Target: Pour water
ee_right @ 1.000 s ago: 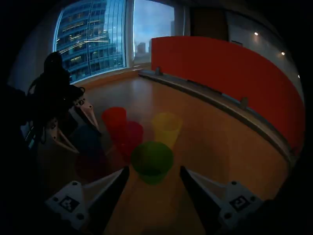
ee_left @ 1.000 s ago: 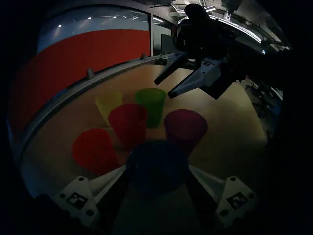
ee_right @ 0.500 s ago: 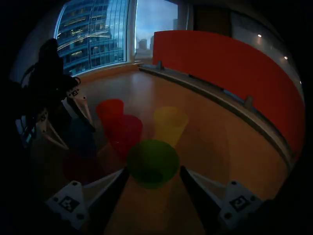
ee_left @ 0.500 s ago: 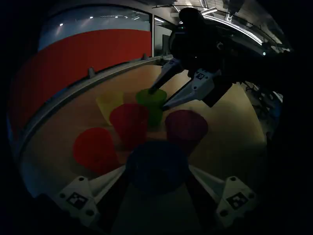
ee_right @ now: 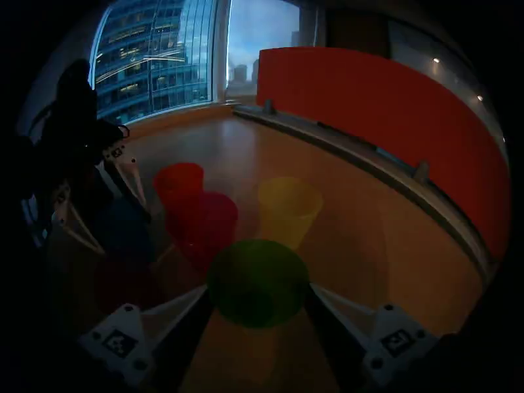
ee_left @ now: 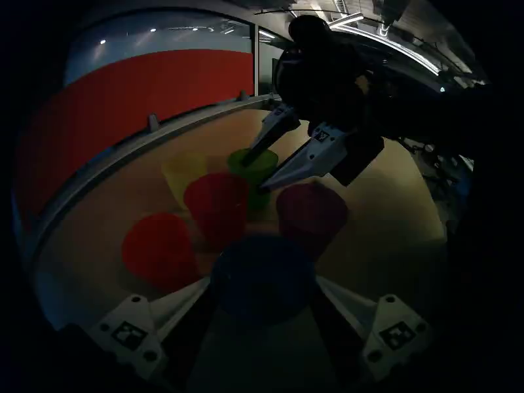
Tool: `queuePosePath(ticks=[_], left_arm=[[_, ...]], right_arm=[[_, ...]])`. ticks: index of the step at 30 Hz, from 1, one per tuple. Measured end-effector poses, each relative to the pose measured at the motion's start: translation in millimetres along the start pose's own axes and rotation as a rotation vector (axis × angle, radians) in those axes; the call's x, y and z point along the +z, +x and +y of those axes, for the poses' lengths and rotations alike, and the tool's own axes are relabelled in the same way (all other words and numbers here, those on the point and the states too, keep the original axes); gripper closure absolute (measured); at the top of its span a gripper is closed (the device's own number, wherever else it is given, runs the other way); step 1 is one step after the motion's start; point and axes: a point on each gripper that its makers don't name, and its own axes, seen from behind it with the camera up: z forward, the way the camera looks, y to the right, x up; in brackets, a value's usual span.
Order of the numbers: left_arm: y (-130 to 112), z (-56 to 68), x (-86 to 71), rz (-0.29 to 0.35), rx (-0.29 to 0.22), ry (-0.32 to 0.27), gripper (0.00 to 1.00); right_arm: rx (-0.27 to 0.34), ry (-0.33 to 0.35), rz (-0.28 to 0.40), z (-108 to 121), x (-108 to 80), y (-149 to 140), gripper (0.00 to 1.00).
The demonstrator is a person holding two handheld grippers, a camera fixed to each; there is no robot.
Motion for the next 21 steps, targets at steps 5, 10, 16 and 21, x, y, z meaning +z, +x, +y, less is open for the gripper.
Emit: queuePosePath(ticks=[5,10,16,21], left_arm=[[0.0,-0.1,-0.8,0.0,-0.003,0.003,0.13],[-0.2,-1.1,-2.3,-0.003,-0.003,0.01,0.13],[6.2,1.1,-8.6,0.011,-0.014,0.017,0.14],[20.7,3.7,-19.5,0.044,-0.018,0.033,0.14]], right_arm=[[-0.006,-0.008,0.013,0.0,-1.5,1.1,0.1],[-0.002,-0.019,0.03,2.7,-9.9,5.9,0.1],[-0.009,-0.036,0.048,4.5,-26.4,11.8,0.1],[-0.005,-0.058,0.076,6.4,-43.8,21.9,0.1]])
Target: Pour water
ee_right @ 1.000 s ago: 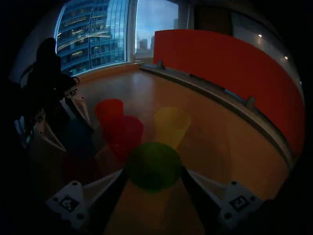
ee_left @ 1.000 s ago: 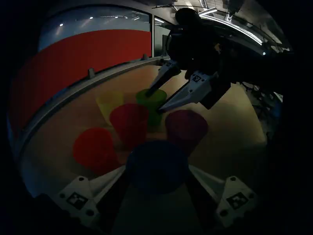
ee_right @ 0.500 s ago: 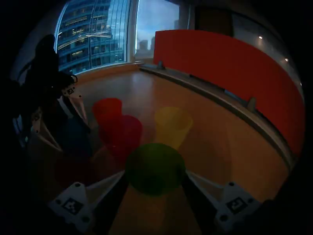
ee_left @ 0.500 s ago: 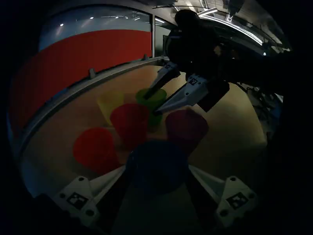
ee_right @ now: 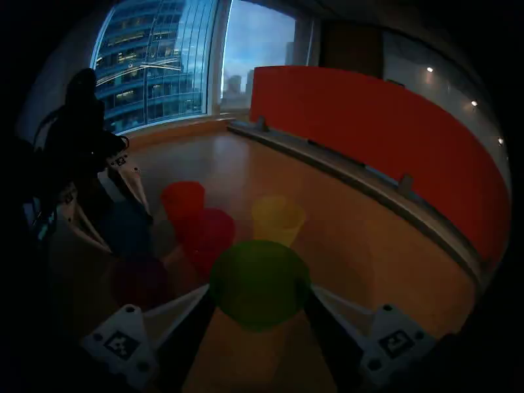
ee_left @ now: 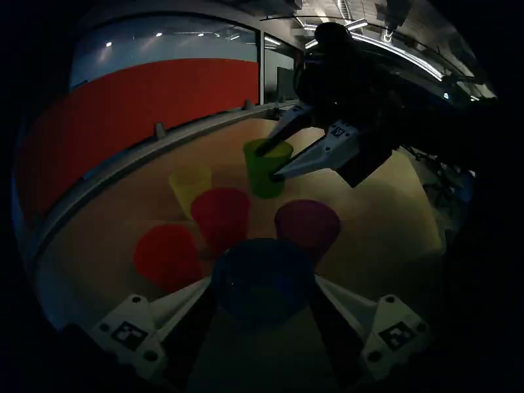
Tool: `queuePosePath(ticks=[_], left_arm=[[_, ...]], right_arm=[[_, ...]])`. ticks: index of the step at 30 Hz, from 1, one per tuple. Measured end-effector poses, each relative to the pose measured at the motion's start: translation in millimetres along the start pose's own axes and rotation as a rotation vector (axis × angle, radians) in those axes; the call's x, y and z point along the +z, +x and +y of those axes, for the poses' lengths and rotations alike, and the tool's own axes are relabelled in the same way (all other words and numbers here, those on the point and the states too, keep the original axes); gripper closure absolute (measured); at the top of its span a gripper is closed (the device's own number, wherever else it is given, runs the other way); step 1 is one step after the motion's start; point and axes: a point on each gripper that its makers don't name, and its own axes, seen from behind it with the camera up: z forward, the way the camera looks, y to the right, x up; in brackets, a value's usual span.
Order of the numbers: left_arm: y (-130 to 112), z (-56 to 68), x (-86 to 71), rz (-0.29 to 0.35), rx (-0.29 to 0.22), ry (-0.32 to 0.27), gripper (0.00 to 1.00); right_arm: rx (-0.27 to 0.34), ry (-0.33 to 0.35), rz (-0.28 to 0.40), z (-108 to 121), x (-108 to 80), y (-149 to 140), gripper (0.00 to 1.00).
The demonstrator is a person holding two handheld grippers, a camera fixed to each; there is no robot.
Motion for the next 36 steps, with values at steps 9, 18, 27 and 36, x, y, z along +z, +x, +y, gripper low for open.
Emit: queuePosePath(ticks=[9,18,27,36], left_arm=[[36.6,-4.6,-25.6,0.086,-0.01,0.075,0.14],[71.5,-16.2,-51.3,0.173,-0.033,0.169,0.14],[97.5,-25.7,-75.3,0.245,-0.043,0.234,0.14],[121.1,-30.2,-92.8,0.302,-0.055,0.262,0.14]], right_arm=[[0.007,-0.033,0.076,-0.2,-35.1,29.1,0.1],[0.028,-0.053,0.174,-7.1,-69.5,61.4,0.1],[0.021,-0.085,0.256,-10.0,-99.1,84.6,0.1],[0.013,-0.112,0.331,-11.1,-118.6,102.4,0.1]])
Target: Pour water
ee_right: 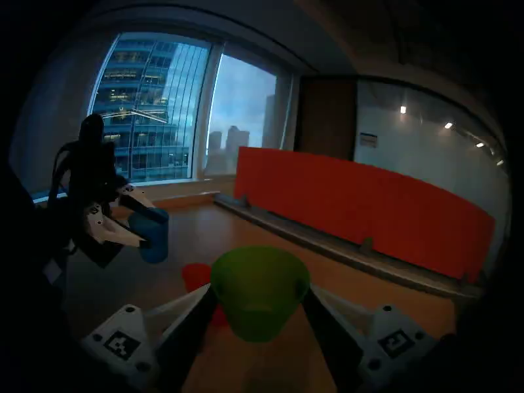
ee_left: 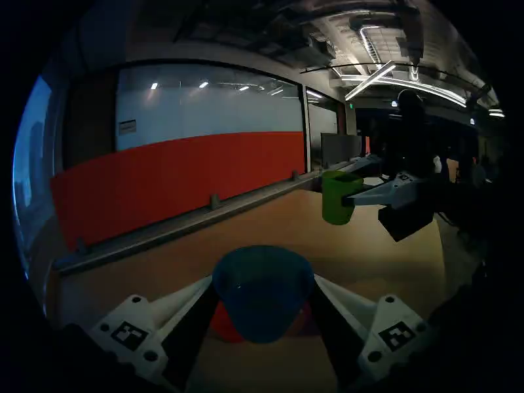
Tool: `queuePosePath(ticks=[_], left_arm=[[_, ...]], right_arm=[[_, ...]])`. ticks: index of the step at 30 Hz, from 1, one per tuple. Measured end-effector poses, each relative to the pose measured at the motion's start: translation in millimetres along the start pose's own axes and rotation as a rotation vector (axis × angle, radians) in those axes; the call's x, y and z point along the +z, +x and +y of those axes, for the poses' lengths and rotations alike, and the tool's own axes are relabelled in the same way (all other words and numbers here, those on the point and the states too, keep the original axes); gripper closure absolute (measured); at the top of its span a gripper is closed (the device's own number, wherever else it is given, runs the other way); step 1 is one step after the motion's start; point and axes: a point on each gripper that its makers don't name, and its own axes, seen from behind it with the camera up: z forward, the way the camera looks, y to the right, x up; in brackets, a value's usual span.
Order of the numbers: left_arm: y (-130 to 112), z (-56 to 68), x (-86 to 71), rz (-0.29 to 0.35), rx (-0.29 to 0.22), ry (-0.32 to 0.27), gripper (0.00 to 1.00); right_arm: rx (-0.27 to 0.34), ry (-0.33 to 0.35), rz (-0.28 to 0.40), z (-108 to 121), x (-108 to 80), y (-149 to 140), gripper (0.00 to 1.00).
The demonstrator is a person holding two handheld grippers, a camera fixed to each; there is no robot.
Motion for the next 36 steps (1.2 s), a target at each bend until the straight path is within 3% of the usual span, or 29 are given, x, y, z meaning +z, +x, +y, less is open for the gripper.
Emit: queuePosePath(ticks=[14,29,36], left_arm=[[21.6,-3.0,-2.4,0.048,-0.013,0.009,0.14],[39.0,-8.1,-3.9,0.089,0.0,0.014,0.14],[53.2,-10.5,-7.0,0.111,0.03,0.021,0.14]], right_arm=[[0.013,-0.019,0.11,0.4,-4.1,28.5,0.1],[-0.005,-0.021,0.126,-1.4,-3.8,34.0,0.1],[0.012,-0.015,0.143,-1.9,-1.9,37.7,0.1]])
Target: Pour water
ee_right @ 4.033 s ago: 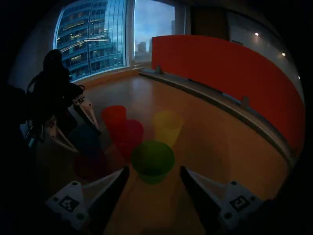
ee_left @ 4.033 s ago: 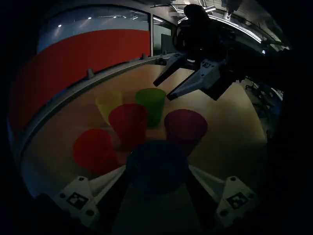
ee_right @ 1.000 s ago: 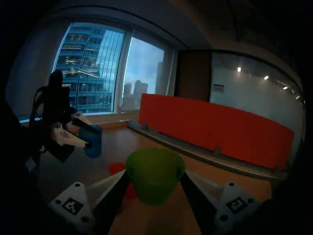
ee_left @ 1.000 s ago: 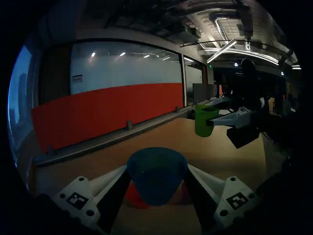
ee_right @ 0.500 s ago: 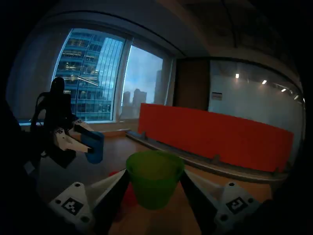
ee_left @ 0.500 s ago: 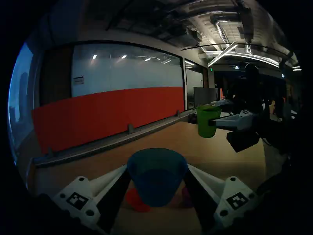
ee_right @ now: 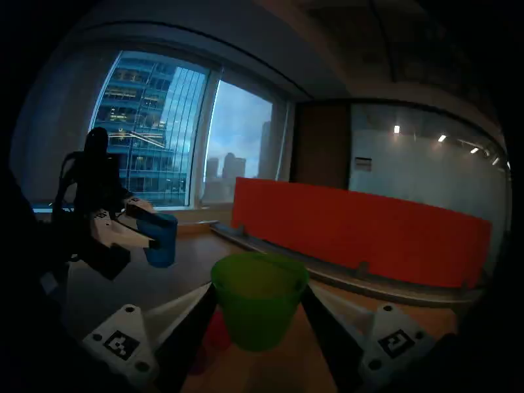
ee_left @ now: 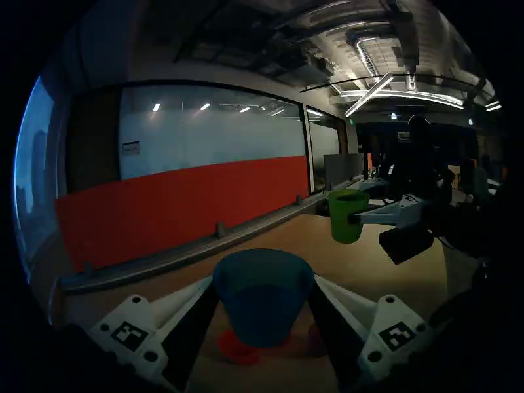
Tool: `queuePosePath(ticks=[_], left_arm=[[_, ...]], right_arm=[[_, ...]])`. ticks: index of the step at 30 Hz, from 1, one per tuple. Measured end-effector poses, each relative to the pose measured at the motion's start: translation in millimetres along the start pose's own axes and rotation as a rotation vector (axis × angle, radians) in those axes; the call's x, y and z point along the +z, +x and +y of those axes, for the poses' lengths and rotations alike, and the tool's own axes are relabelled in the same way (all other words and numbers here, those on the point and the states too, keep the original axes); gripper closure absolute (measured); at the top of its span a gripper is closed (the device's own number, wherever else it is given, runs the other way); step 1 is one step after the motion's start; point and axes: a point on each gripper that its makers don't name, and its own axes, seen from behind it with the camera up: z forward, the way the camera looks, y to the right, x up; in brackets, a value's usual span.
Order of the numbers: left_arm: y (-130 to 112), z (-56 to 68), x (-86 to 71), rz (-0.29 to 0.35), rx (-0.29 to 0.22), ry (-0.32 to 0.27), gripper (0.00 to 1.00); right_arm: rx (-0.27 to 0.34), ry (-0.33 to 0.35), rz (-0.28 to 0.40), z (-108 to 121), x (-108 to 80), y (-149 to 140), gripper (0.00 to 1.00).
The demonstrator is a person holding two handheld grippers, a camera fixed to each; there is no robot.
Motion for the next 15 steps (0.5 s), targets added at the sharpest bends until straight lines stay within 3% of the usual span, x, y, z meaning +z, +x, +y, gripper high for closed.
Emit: queuePosePath(ticks=[10,15], left_arm=[[25.8,-1.6,1.6,0.039,0.055,0.009,0.14],[37.2,-5.6,5.3,0.044,0.124,0.033,0.14]], right_arm=[[0.013,0.037,0.012,-12.5,4.8,1.2,0.1],[0.014,0.061,0.011,-22.8,7.9,-1.4,0.1]])
